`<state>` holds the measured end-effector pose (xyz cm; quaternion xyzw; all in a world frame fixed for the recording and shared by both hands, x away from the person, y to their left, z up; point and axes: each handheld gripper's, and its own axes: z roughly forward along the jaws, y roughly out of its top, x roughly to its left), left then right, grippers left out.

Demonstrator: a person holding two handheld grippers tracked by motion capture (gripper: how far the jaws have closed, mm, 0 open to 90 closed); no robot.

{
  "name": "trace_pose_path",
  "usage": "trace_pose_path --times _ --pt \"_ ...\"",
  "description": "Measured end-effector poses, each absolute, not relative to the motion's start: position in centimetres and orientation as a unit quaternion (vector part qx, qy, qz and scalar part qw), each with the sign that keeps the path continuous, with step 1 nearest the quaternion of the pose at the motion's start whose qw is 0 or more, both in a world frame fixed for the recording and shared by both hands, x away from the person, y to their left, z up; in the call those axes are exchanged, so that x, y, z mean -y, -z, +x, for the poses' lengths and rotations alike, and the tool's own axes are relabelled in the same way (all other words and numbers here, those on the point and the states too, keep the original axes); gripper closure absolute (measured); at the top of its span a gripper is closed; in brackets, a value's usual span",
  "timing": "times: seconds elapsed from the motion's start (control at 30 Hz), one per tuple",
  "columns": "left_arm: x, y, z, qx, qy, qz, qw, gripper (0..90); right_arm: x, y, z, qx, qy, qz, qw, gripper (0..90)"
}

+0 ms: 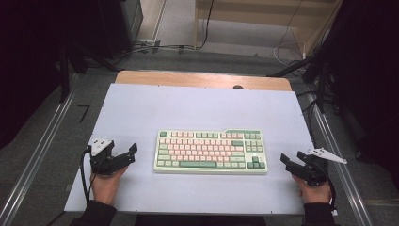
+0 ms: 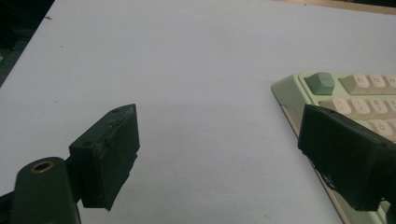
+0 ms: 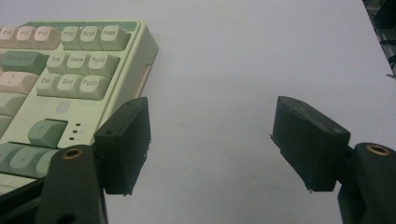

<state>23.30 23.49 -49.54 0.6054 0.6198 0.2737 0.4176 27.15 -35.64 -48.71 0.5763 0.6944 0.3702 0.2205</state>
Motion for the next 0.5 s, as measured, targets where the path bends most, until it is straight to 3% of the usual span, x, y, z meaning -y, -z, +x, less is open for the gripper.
trace_pose_path --times 0.5 --pt "-23.25 49.47 23.28 -0.616 -0.273 0.611 0.417 14.2 35.05 48.64 27.09 -0.7 -0.372 0.569 0.219 26.2"
